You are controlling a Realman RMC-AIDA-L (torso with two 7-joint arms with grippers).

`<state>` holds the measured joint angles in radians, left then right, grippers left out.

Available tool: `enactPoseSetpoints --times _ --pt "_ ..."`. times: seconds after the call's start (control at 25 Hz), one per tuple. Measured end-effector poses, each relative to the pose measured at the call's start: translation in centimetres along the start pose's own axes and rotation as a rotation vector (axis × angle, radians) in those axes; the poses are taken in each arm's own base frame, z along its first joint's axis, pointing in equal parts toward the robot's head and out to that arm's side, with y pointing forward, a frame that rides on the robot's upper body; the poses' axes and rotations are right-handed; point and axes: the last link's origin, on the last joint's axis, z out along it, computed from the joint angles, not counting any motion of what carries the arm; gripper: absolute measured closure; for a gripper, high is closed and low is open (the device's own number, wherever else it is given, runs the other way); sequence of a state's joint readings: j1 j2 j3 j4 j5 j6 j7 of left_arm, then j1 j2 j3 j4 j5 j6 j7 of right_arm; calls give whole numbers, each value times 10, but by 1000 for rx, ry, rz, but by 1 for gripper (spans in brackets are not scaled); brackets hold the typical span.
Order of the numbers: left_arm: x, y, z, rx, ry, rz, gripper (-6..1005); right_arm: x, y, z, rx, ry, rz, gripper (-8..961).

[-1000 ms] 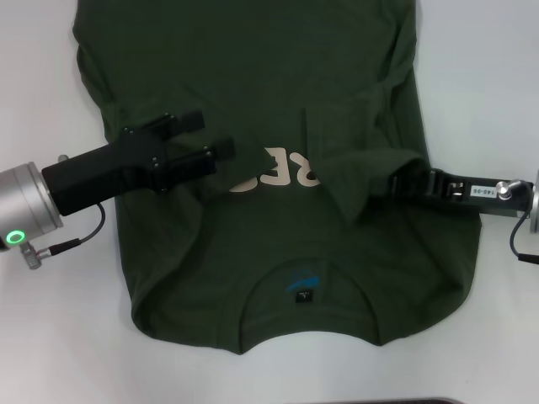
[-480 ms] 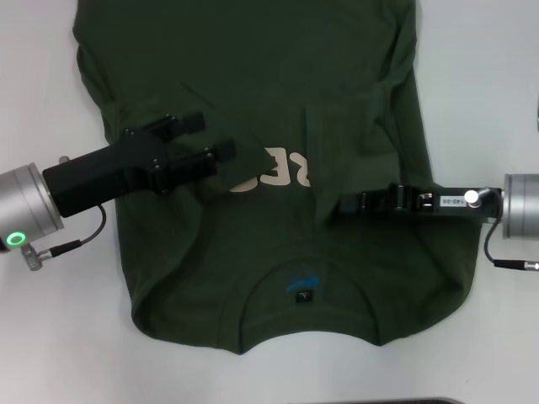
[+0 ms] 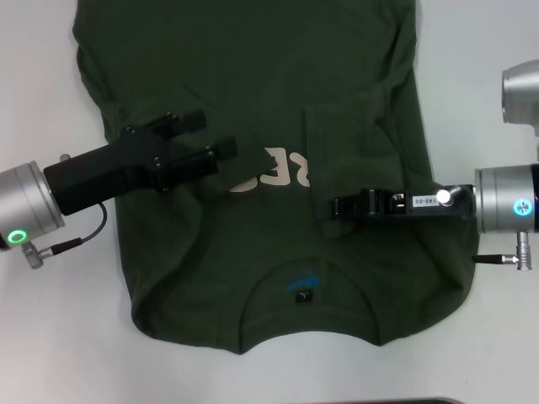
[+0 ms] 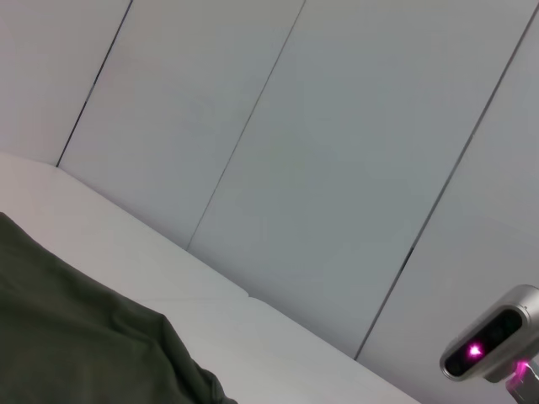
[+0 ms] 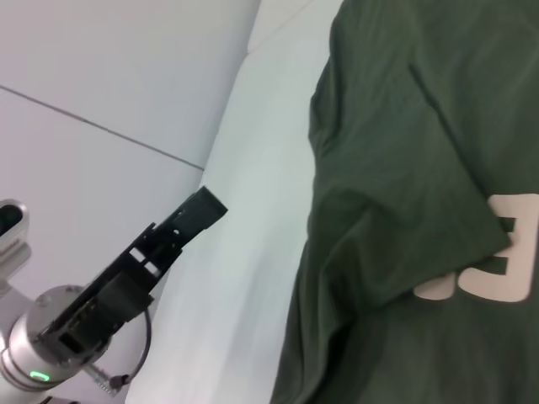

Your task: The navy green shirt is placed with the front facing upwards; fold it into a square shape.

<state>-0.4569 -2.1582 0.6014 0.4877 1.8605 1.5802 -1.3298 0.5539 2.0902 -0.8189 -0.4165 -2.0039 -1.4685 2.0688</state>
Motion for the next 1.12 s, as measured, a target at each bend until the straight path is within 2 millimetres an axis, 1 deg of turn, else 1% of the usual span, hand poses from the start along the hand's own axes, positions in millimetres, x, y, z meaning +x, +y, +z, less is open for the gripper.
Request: enactPoseSetpoints --times 0.2,0.44,0.6,0.72,0.8,0.96,1.04,1.12 --pt "0 0 0 1 0 0 157 -3 3 -1 -17 -10 -12 807" --pt "0 0 0 0 0 0 157 0 13 -15 -123 -56 -42 788" --pt "0 0 0 -2 2 0 157 2 21 -38 -196 -139 -99 775" --pt "0 0 0 -2 3 -1 157 1 21 -60 -192 -201 -145 646" --pt "0 0 0 1 2 -1 157 0 18 -76 -154 -242 -171 560" --pt "0 0 0 2 1 -1 157 1 13 -101 -67 -309 -242 500" --pt "0 0 0 1 1 0 157 2 12 -108 -41 -339 -273 470" --pt "0 0 0 1 1 -1 157 4 11 -114 -29 -366 -301 470"
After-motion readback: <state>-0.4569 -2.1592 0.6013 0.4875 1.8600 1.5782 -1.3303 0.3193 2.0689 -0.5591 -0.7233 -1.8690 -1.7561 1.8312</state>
